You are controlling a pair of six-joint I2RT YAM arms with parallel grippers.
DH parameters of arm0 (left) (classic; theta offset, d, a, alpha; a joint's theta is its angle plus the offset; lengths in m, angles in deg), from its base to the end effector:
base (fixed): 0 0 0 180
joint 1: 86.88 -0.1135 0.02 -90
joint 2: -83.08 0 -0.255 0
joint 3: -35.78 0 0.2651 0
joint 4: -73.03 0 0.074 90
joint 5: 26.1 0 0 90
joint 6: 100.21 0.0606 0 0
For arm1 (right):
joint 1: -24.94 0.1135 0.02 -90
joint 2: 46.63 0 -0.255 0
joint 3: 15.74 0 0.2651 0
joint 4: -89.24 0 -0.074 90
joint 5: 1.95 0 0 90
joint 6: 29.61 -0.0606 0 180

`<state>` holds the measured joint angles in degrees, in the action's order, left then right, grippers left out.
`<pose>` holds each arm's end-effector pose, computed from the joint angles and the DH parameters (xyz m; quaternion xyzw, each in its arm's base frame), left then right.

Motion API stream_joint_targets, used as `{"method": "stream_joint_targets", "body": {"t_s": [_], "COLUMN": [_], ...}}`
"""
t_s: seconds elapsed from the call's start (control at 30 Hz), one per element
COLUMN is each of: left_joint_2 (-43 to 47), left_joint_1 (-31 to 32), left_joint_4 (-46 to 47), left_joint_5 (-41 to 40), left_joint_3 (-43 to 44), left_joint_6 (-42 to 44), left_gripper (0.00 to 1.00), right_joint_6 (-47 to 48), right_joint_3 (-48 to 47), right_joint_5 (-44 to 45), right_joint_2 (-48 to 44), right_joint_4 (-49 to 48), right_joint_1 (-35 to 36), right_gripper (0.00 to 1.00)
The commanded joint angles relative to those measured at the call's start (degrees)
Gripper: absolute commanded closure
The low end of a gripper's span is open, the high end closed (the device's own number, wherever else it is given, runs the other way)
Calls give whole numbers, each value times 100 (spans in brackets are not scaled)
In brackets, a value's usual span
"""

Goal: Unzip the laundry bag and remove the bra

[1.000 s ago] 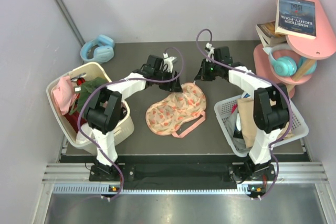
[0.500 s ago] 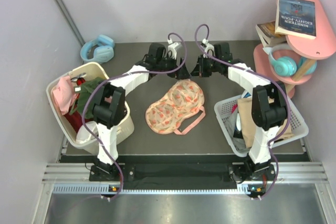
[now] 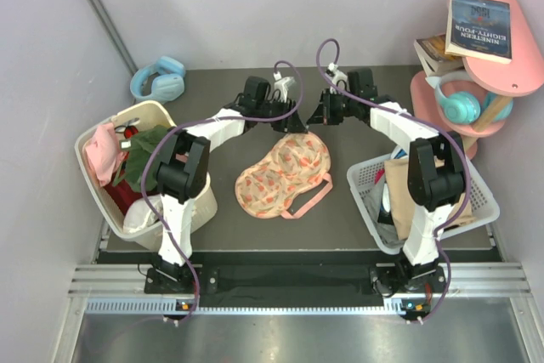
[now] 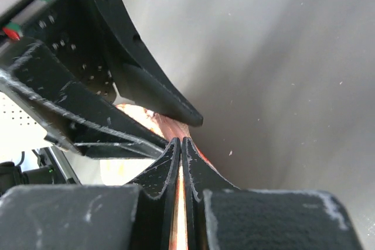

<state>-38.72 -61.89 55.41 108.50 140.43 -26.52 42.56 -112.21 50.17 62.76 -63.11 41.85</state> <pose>0.4388 -0.2515 0.1852 0.2374 0.8042 -0.4659 0.2827 0.4251 0.1681 0.2155 -0.1288 0.8603 0.3995 0.2894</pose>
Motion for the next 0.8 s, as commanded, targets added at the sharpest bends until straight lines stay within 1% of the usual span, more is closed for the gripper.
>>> {"method": "stream_joint_targets", "body": {"t_s": [0.0, 0.1, 0.13, 0.23, 0.33, 0.37, 0.43, 0.73, 0.77], "left_joint_2": [279, 350, 350, 358, 394, 402, 411, 446, 446], "left_joint_1": [-38, -30, -30, -38, -30, -30, -30, -65, -73], "left_joint_4": [409, 401, 383, 366, 357, 348, 339, 410, 592], "left_joint_5": [172, 172, 172, 146, 84, 67, 14, -215, -250], "left_joint_3": [-306, -368, -368, -394, -394, -386, -368, -342, -342], "left_joint_6": [-161, -196, -205, -240, -249, -241, -240, -407, -442], "left_gripper": [61, 66, 71, 76, 85, 93, 100, 100, 100], "right_joint_6": [-63, -98, -107, -81, -37, -37, -46, -81, -72], "right_joint_3": [-265, -282, -300, -335, -397, -397, -388, -353, -335], "right_joint_5": [-210, -123, -96, 36, 220, 273, 387, 651, 660], "right_joint_2": [74, 92, 83, 101, 136, 136, 136, 145, 145], "right_joint_4": [-147, -112, -121, -25, 160, 187, 257, 503, 529], "right_joint_1": [-64, -65, -73, -73, -82, -82, -109, -425, -495], "right_gripper": [100, 100, 100, 100, 100, 100, 100, 100, 100]}}
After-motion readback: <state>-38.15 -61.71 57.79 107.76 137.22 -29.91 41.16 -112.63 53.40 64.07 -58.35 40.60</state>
